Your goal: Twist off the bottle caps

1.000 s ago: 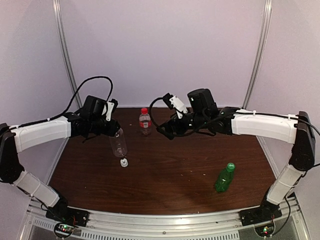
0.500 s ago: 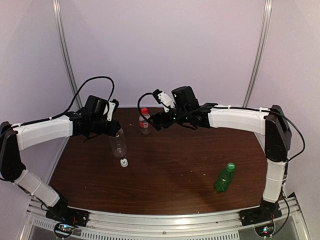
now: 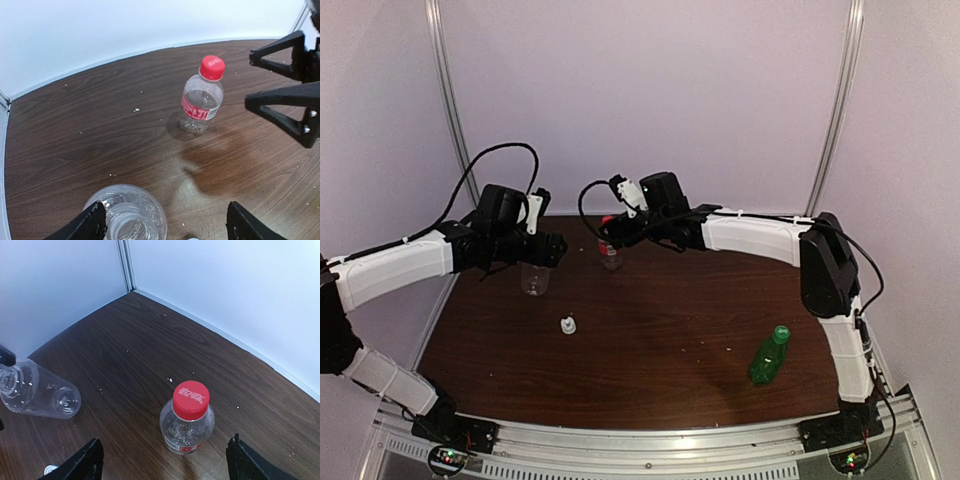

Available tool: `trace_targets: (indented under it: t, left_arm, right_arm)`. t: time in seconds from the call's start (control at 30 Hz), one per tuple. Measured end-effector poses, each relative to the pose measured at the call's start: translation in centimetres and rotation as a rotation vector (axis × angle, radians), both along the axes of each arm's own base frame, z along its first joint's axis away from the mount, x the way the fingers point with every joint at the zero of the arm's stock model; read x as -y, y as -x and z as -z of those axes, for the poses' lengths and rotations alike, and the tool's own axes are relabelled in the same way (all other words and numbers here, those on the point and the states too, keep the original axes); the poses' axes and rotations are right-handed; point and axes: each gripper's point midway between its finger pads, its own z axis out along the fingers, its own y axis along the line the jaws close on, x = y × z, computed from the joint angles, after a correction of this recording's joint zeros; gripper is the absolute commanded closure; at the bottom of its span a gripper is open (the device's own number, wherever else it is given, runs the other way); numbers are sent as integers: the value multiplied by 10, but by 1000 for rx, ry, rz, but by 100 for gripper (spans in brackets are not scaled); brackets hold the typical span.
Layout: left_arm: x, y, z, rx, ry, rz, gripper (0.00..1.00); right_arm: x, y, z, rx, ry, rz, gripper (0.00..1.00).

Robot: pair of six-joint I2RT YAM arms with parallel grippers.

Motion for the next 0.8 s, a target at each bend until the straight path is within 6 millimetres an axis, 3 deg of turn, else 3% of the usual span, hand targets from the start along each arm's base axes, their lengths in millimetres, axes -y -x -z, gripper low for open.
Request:
trace_targets:
  t: [0.23,0.63,0.8]
  left_arm:
    - [-2,3,-26,62,38,-1,14]
    - [5,4,-22,44,72,21,18]
    - [12,8,-9,13,109,41,19]
  right_arm:
    - [-11,-14,17,-13,-8,19,15]
    - [-5,-21,19,-15,-27,26,15]
    - [10,-16,39,-55,-14,26,14]
